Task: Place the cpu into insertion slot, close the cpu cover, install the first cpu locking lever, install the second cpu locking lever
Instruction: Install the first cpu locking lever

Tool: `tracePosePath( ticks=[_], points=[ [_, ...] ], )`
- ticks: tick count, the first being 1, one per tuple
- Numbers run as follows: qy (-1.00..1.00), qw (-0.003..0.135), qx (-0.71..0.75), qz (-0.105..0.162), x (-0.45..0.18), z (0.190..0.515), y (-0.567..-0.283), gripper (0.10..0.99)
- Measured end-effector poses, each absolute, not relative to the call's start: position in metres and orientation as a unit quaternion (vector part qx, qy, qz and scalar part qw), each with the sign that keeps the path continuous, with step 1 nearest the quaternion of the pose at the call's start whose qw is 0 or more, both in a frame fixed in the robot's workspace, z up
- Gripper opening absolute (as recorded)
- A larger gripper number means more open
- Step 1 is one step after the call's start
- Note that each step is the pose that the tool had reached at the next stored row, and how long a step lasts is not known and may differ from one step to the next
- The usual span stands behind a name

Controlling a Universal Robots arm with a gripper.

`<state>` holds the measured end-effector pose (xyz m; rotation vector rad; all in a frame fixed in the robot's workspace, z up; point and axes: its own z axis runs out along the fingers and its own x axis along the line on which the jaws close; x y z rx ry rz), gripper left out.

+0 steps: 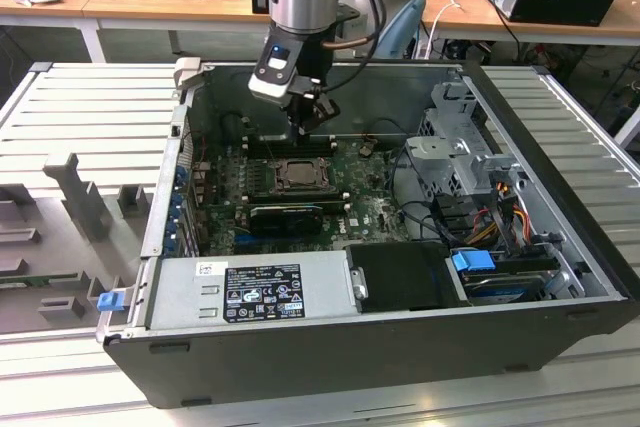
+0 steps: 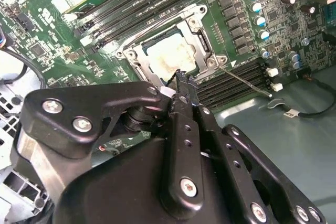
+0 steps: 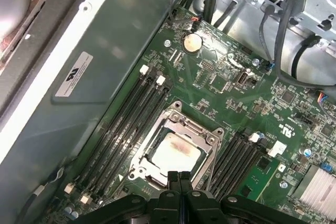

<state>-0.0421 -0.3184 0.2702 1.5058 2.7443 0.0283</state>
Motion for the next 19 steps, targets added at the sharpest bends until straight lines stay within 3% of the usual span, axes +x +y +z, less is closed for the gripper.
tracePosePath(
  ticks=[19],
  points=[
    [0.935,0.004,0.354,0.01,-0.0421,0.2702,-0.3184,0.106]
  ],
)
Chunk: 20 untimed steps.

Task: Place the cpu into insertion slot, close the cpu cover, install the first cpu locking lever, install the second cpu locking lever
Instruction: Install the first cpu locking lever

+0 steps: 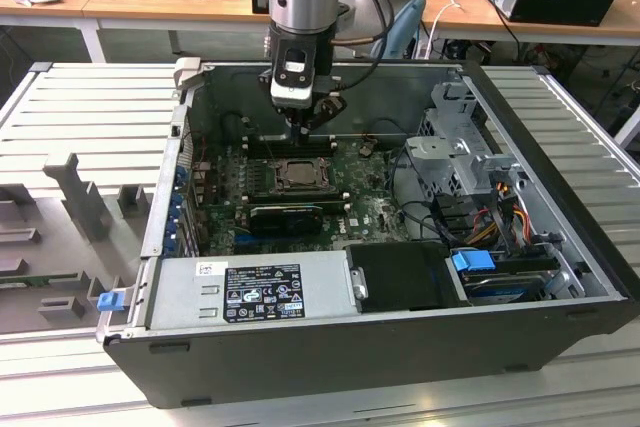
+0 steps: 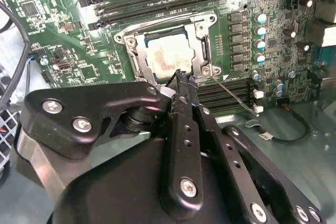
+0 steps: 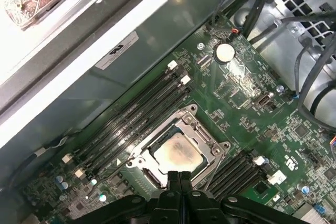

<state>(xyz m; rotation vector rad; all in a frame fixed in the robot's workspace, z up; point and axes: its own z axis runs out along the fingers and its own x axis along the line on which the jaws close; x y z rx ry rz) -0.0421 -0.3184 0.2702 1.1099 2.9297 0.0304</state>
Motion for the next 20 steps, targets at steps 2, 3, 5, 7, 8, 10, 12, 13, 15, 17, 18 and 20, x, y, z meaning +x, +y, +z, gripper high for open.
tracePosePath(
  ticks=[2,3,5,7,8,10,12,13,15,17,18,20],
  points=[
    [0.939,0.004,0.344,0.01,-0.0421,0.2702,-0.3184,0.106],
    [0.941,0.004,0.337,0.01,-0.0421,0.2702,-0.3184,0.106],
    [0.945,0.004,0.327,0.01,-0.0421,0.2702,-0.3184,0.106],
    [0.948,0.004,0.319,0.01,-0.0421,0.2702,-0.3184,0.106],
    [0.949,0.004,0.316,0.01,-0.0421,0.2702,-0.3184,0.106],
    [0.951,0.004,0.309,0.01,-0.0421,0.2702,-0.3184,0.106],
    [0.954,0.004,0.298,0.01,-0.0421,0.2702,-0.3184,0.106],
    [0.956,0.004,0.294,0.01,-0.0421,0.2702,-0.3184,0.106],
    [0.958,0.004,0.286,0.01,-0.0421,0.2702,-0.3184,0.106],
    [0.96,0.004,0.279,0.01,-0.0421,0.2702,-0.3184,0.106],
    [0.961,0.003,0.276,0.01,-0.0421,0.2702,-0.3184,0.106],
    [0.963,0.003,0.269,0.01,-0.0421,0.2702,-0.3184,0.106]
  ],
)
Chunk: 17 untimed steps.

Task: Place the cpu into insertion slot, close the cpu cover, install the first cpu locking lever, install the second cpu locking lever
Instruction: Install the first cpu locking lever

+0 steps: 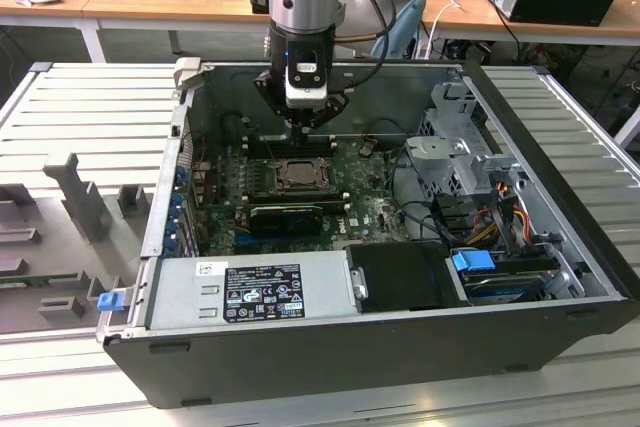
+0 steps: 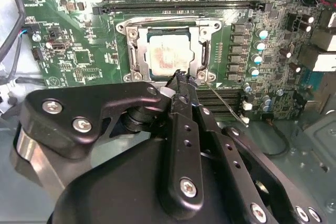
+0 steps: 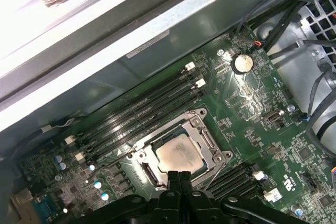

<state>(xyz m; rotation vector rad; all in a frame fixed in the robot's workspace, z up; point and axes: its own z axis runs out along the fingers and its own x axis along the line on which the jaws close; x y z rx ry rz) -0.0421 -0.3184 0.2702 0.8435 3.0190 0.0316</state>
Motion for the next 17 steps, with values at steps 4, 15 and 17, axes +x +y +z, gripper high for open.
tracePosePath(
  ticks=[4,15,17],
  points=[
    [0.968,0.003,0.249,0.01,-0.0421,0.2702,-0.3184,0.106],
    [0.982,0.003,0.189,0.01,-0.0421,0.2702,-0.3184,0.106],
    [0.984,0.002,0.179,0.01,-0.0421,0.2702,-0.3184,0.106]
  ],
)
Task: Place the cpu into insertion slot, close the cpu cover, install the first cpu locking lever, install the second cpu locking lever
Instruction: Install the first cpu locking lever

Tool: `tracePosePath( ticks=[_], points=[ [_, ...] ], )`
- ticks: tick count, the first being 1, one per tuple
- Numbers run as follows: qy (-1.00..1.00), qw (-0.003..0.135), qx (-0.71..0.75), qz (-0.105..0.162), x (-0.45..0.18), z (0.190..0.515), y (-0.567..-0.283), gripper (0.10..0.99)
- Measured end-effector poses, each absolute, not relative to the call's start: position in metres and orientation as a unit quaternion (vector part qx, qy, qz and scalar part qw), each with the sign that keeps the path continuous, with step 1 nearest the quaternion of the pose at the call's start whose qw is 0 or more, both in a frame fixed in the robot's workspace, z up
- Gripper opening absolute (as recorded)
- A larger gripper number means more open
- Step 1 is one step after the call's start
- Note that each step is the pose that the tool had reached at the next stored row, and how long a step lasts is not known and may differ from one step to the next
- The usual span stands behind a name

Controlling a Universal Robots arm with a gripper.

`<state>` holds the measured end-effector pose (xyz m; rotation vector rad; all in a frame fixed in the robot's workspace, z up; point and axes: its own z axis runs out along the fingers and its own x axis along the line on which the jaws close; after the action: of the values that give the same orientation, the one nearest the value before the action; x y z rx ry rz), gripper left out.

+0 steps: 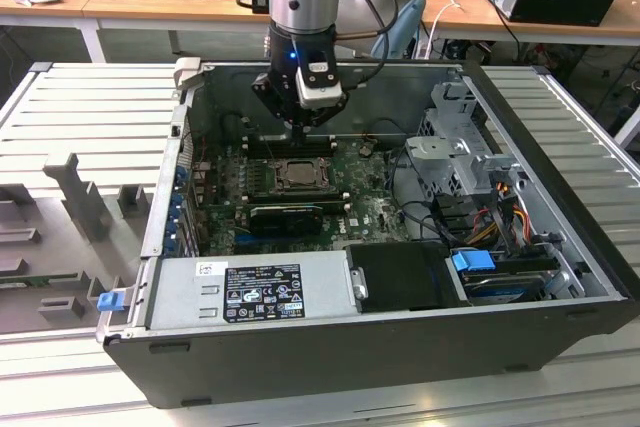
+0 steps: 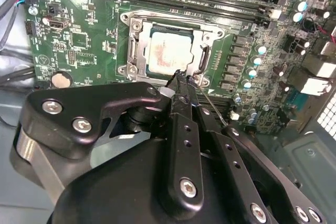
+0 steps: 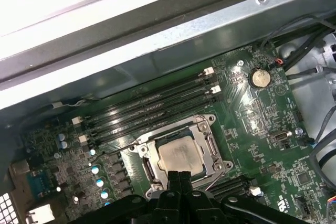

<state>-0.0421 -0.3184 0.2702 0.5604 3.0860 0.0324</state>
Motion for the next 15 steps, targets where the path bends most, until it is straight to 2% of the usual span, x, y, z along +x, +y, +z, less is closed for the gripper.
tracePosePath(
  ticks=[15],
  points=[
    [0.997,0.001,0.073,0.011,-0.0421,0.2703,-0.3184,0.106]
  ],
)
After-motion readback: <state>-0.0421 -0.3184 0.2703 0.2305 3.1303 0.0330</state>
